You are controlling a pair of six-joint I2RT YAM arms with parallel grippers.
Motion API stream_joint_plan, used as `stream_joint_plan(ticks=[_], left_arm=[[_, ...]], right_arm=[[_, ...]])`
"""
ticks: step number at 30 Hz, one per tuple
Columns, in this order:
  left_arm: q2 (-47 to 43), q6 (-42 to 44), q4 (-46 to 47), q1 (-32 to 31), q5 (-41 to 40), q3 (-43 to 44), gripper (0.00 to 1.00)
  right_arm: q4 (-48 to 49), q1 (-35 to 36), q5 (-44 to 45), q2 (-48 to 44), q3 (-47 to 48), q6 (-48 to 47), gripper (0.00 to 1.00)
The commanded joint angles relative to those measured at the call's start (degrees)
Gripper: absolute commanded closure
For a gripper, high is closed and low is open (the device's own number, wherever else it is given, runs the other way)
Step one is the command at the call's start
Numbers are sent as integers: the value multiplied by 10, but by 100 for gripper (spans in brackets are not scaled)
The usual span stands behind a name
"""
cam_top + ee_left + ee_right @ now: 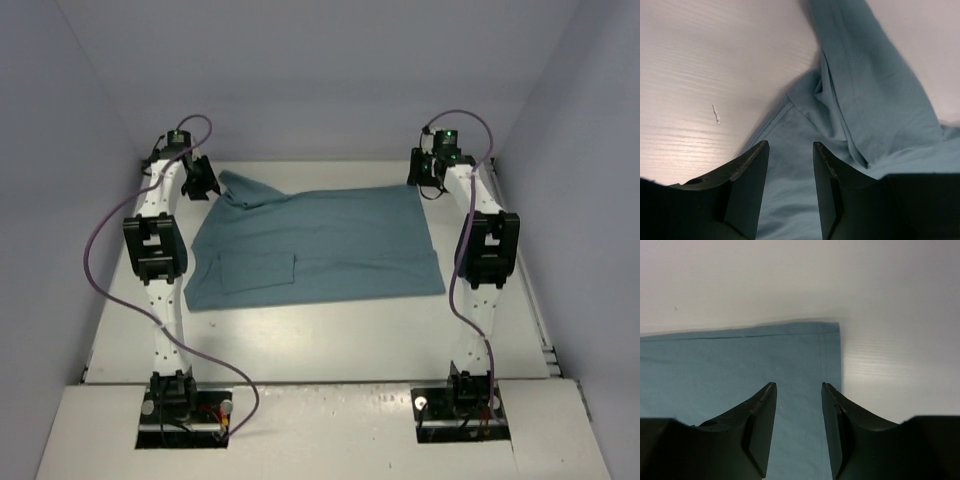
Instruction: Fold and stack the t-shirts
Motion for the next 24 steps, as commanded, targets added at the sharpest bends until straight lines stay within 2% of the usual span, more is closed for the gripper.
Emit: stream_joint_plan(ticks=[1, 5, 6, 9, 11, 15, 21, 24], left_arm=[[-10, -67, 54, -1, -17, 25, 61], [5, -133, 116, -1, -31, 20, 58], [9, -159, 162, -2, -28, 13, 57], [12, -187, 253, -2, -19, -28, 51], [23, -187, 274, -2, -6, -34, 50], [38, -144, 240, -2, 26, -9, 50], [-5, -13, 200, 2, 34, -67, 50], [-7, 17, 168, 9, 44, -65, 51]], right_arm=[[24, 4, -12, 2, 50, -5, 61], [25, 5, -9, 9, 51, 4, 61], [26, 6, -9, 8, 46, 5, 60], [27, 7, -10, 4, 36, 3, 60], [26, 7, -14, -1, 30, 0, 60], [27, 5, -7, -2, 26, -13, 60], [28, -3, -19, 18, 36, -25, 60], [28, -3, -30, 28, 48, -40, 59]])
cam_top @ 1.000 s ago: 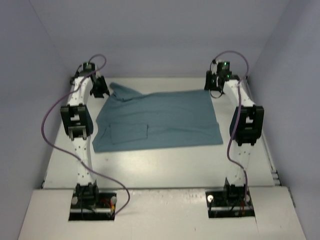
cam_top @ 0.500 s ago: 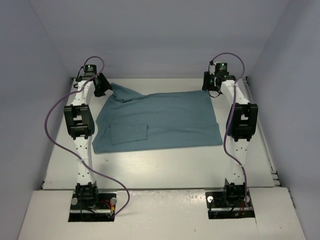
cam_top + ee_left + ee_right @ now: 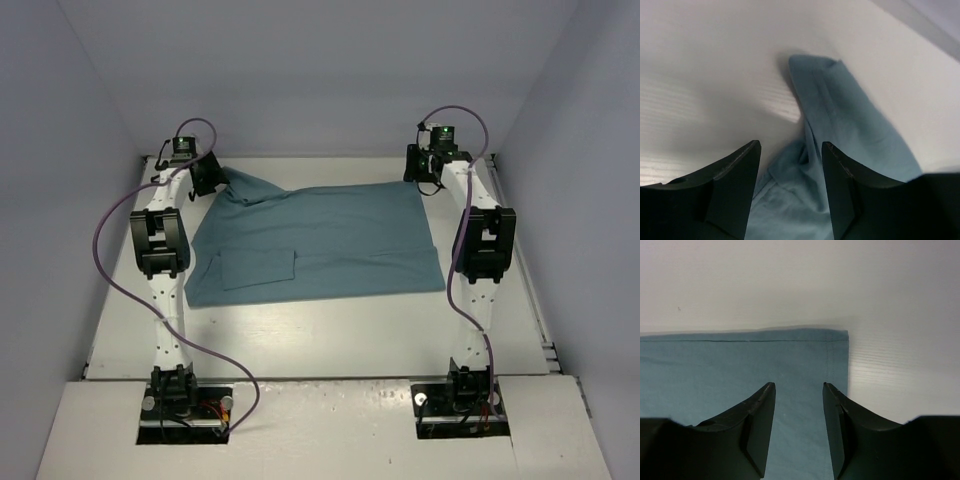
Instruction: Fold and stack the t-shirts
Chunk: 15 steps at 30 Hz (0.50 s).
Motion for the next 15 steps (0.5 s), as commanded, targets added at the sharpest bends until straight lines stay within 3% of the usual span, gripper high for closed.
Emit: stream_joint_plan(ticks=[1, 15], left_arm=[[-51, 95, -52, 10, 15, 0, 51], [-31, 165, -90, 19, 61, 13, 60]], right_arm=[[24, -5, -24, 8, 30, -24, 59], [24, -6, -29, 7, 22, -29, 59]])
